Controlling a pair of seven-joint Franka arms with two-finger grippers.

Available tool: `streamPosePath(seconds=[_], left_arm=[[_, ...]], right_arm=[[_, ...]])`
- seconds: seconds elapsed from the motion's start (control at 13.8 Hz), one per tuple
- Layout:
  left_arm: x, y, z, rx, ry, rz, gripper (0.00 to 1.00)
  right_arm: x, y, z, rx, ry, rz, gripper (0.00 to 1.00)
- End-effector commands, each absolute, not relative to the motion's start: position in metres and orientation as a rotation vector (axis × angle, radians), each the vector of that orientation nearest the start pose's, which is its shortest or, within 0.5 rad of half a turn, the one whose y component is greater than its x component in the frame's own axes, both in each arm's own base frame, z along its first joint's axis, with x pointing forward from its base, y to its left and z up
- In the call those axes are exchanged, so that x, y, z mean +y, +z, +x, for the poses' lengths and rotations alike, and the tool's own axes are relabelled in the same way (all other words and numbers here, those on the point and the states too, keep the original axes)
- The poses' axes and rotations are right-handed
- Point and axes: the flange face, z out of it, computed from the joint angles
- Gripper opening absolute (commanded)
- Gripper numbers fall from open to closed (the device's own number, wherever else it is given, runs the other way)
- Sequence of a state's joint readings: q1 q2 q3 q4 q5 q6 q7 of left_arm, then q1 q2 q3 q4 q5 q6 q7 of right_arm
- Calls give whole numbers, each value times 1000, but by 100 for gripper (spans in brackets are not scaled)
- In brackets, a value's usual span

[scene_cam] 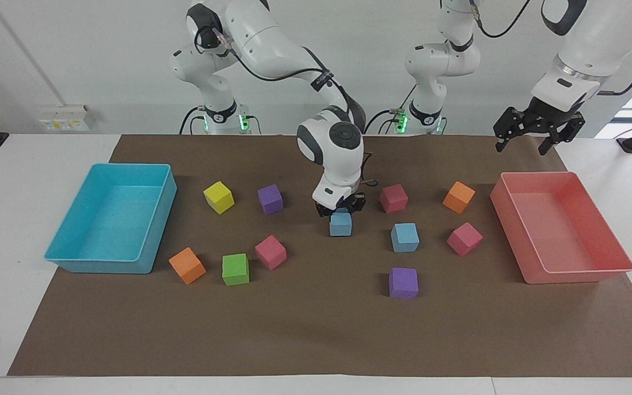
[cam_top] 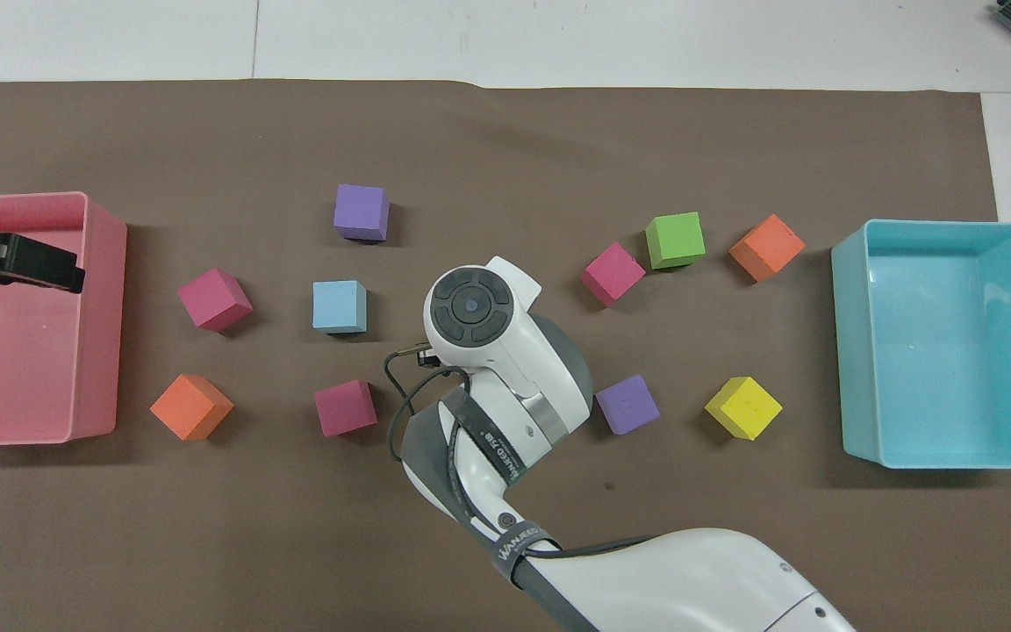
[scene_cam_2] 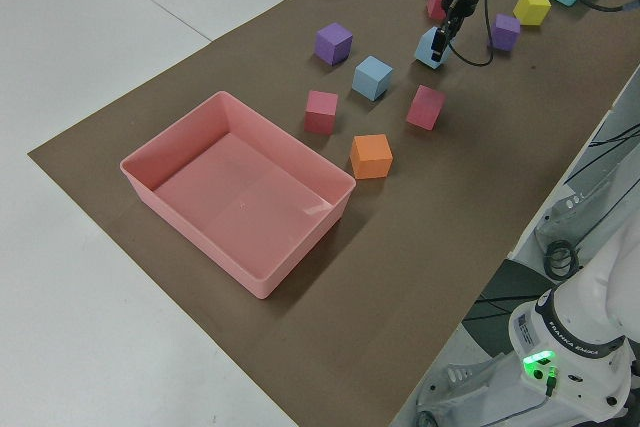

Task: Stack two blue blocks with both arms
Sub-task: 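Carry the light-blue cube with the right gripper toward the table center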

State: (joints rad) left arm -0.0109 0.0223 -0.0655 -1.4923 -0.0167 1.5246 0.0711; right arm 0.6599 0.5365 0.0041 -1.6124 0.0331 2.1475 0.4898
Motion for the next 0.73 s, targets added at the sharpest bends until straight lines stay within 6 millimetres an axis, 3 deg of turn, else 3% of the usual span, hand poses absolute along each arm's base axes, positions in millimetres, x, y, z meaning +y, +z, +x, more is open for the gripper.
streamPosePath(seconds=[0.0, 0.44, 0.51, 0.58, 0.65], left_arm=[[-48, 650, 550, 251, -14, -3138, 100], [-49, 650, 550, 254, -14, -3140, 100], [-49, 650, 550, 252, -14, -3140, 100], [-49, 650, 550, 251, -14, -3138, 100], [-49, 650, 550, 252, -14, -3140, 100]], right_arm=[[419, 312, 537, -318, 34, -3095, 0], [417, 310, 535, -365, 42, -3096, 2], [416, 310, 536, -363, 44, -3097, 35], [416, 310, 536, -355, 44, -3098, 99], [416, 311, 538, -351, 37, -3097, 100]])
